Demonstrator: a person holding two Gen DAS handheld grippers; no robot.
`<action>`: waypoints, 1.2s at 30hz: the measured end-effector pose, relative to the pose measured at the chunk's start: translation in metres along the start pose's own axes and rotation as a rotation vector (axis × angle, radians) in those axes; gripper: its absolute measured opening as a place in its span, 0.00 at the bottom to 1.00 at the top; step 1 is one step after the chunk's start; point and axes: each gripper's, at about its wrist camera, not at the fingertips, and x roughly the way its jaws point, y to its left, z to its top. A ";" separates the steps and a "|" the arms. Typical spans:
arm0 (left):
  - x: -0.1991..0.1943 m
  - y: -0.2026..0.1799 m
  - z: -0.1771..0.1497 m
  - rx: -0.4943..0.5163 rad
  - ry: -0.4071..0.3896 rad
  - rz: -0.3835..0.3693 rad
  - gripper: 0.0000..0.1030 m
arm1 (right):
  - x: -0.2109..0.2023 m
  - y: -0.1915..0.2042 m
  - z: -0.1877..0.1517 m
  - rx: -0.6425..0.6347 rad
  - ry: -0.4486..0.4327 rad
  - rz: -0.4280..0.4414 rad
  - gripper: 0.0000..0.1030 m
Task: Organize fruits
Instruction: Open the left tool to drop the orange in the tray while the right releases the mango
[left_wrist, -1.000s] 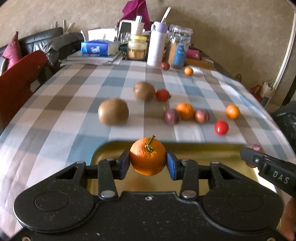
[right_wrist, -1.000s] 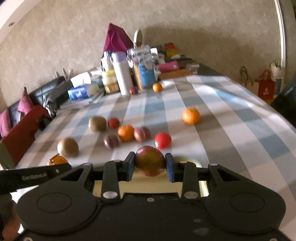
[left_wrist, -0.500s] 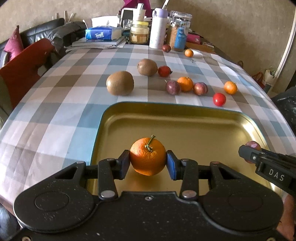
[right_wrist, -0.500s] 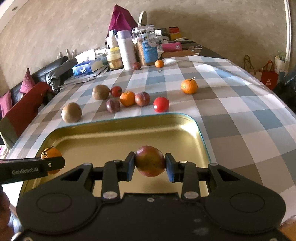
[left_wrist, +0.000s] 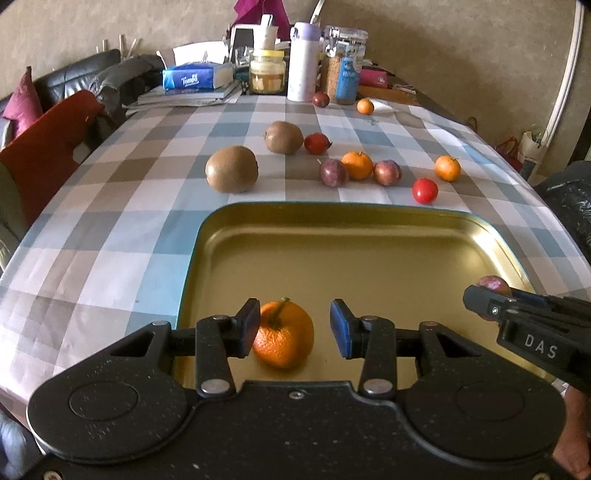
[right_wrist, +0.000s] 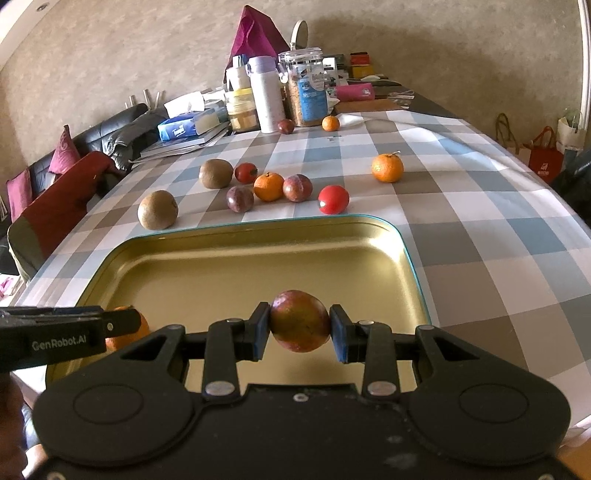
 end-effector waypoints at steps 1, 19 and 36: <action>0.000 0.000 0.001 -0.001 -0.001 -0.002 0.48 | 0.000 0.000 0.000 -0.001 -0.001 0.001 0.34; -0.001 0.000 -0.001 0.004 -0.006 0.003 0.52 | -0.008 0.009 0.002 -0.032 -0.053 0.026 0.35; -0.008 0.000 0.009 0.038 -0.116 0.039 0.60 | 0.002 0.002 0.007 0.009 -0.023 0.040 0.35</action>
